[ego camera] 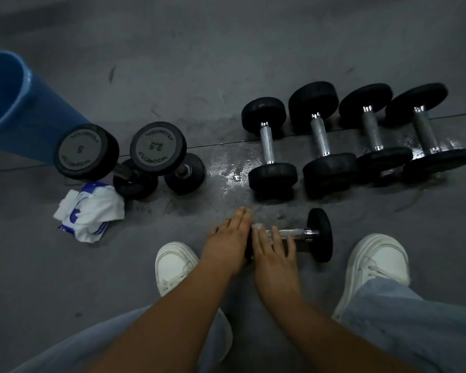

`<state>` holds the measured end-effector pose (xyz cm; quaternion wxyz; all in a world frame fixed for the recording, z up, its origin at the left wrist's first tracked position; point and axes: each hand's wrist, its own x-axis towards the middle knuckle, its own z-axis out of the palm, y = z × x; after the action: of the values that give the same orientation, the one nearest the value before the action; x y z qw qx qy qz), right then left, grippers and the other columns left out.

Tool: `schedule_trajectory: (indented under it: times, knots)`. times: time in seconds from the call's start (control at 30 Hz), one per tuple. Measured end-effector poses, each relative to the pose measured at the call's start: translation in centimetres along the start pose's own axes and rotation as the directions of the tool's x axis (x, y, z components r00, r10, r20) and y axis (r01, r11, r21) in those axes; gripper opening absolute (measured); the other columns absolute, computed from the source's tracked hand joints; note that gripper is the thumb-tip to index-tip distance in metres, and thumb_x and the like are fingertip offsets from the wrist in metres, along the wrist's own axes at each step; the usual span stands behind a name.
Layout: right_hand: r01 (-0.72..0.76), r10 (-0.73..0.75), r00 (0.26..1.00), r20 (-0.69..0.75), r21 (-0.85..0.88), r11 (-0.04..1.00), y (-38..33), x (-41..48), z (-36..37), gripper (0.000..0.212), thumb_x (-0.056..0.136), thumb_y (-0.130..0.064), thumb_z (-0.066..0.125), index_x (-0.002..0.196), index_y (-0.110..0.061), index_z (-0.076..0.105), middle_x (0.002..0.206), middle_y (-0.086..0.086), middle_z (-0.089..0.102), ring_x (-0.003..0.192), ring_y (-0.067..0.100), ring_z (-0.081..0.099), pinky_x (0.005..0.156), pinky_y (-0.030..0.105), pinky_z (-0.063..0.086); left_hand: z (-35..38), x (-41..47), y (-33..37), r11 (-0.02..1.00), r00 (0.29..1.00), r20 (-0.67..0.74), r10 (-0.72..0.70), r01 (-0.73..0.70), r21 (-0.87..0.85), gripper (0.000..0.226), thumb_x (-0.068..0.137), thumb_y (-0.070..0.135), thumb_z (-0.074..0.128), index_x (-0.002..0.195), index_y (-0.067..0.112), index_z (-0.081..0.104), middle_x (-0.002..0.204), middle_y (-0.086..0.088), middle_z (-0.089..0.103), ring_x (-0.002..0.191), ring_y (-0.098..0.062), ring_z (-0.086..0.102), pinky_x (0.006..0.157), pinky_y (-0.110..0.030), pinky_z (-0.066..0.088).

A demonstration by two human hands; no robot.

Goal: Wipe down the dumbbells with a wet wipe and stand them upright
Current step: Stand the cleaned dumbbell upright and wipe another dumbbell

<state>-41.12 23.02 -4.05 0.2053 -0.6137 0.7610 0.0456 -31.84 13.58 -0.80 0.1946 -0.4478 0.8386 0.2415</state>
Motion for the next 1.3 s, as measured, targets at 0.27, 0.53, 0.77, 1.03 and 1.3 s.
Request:
schedule_trajectory:
  times: [0.27,0.53,0.77,1.03,1.3]
  knots:
    - [-0.091,0.12,0.988,-0.097,0.26,0.961,-0.2,0.7,-0.8,0.04,0.082,-0.022,0.053,0.12,-0.022,0.065,0.119,-0.002,0.067,0.123,0.019,0.055,0.104,0.043,0.025,-0.2,0.6,-0.2,1.0,0.999,0.033,-0.02,0.02,0.012,0.1,0.085,0.032,0.068,0.157,0.021,0.0,0.166,0.003,-0.002,0.15,-0.02,0.017,0.117,-0.043,0.026]
    - [-0.604,0.343,0.5,0.795,0.604,-0.519,-0.4,4.5,0.1,0.024,0.101,-0.012,0.042,0.091,0.0,0.061,0.105,0.022,0.064,0.087,0.024,0.058,0.077,0.03,0.044,0.1,0.2,0.0,0.999,1.0,0.008,-0.02,0.02,0.047,0.109,0.08,0.028,0.077,0.157,0.021,0.0,0.166,0.003,-0.002,0.149,-0.022,0.018,0.115,-0.041,0.027]
    - [-0.484,0.246,0.501,0.83,0.504,-0.715,-3.0,4.6,-1.6,0.018,0.09,-0.001,0.048,0.075,-0.004,0.059,0.059,0.011,0.061,0.063,0.024,0.056,0.06,0.03,0.049,-0.1,0.5,-0.1,0.999,1.0,-0.002,-0.022,0.022,0.032,0.099,0.085,0.024,0.069,0.157,0.021,0.002,0.166,0.003,0.0,0.149,-0.021,0.017,0.117,-0.041,0.025]
    - [-0.442,0.238,0.525,0.817,0.5,-0.744,-3.6,4.5,-2.7,0.027,0.091,0.0,0.043,0.066,-0.009,0.05,0.056,0.009,0.059,0.056,0.022,0.06,0.058,0.028,0.049,0.4,0.3,-0.2,1.0,1.0,-0.024,-0.019,0.019,0.02,0.096,0.088,0.029,0.065,0.157,0.022,0.0,0.166,0.003,0.0,0.15,-0.02,0.017,0.117,-0.04,0.025]
    - [-0.24,0.474,0.878,-0.065,0.798,0.553,-1.2,3.1,-3.4,0.03,0.087,-0.009,0.046,0.105,-0.019,0.069,0.096,0.005,0.071,0.094,0.023,0.063,0.083,0.032,0.043,0.5,0.4,-0.5,1.0,0.998,-0.068,0.003,-0.003,-0.005,0.089,0.091,0.035,0.062,0.157,0.025,0.004,0.166,0.005,0.002,0.149,-0.018,0.019,0.116,-0.038,0.026]
